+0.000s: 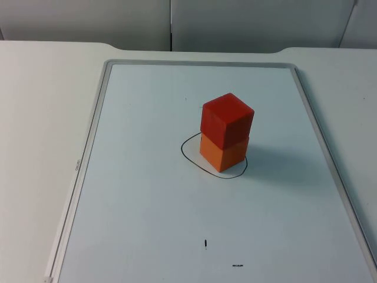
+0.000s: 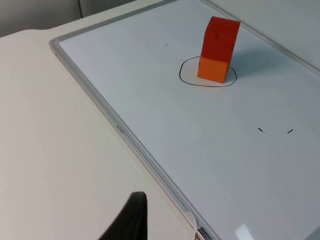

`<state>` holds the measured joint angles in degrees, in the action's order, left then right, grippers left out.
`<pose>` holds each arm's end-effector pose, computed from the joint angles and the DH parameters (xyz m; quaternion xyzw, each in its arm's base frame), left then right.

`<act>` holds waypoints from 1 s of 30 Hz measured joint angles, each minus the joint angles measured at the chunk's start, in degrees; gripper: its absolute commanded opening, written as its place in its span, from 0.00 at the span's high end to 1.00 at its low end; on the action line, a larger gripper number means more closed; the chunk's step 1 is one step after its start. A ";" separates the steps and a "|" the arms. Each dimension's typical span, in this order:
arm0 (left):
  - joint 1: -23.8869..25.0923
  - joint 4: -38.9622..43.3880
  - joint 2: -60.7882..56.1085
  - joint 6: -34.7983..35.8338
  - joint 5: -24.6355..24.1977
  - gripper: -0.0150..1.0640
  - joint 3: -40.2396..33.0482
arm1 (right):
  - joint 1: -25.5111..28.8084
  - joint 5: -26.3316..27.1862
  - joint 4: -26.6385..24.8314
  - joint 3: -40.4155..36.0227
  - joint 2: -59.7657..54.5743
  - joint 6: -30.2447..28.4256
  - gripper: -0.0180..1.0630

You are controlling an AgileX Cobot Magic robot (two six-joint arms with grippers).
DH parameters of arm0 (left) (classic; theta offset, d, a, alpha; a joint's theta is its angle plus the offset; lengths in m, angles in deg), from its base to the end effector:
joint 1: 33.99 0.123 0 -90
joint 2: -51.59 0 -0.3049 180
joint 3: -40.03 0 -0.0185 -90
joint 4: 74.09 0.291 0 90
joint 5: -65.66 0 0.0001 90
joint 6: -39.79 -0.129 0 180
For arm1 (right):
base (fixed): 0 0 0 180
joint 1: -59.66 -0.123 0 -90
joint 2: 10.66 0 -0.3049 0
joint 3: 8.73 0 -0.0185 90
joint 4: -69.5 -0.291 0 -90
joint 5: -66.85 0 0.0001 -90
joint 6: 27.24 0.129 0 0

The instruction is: Pick up one cube with the left hand and another cube with the right hand. First place the cube in the right hand at the target position, then stack the cube in the left hand on top.

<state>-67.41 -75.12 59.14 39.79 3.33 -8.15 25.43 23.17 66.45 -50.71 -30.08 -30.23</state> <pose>0.0336 -0.0246 0.2815 0.2470 0.8210 -0.1565 0.4903 0.0664 0.0509 0.3464 -0.2493 0.7533 0.1890 0.5785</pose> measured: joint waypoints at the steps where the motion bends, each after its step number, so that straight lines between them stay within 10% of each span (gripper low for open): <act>1: 0.00 0.00 0.00 0.00 0.00 0.01 0.00 | 0.00 0.00 0.00 0.00 0.00 0.00 0.02; 16: 0.84 0.00 0.00 0.00 0.00 0.01 -0.09 | 0.00 0.41 0.36 0.00 0.00 -0.12 0.02; 30: 25.61 0.11 0.00 0.00 0.10 0.01 -0.09 | 0.00 2.20 1.22 0.00 0.00 -0.22 0.02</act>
<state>-41.80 -75.00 59.14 39.79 3.44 -8.24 25.43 25.37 67.67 -50.71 -30.08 -30.45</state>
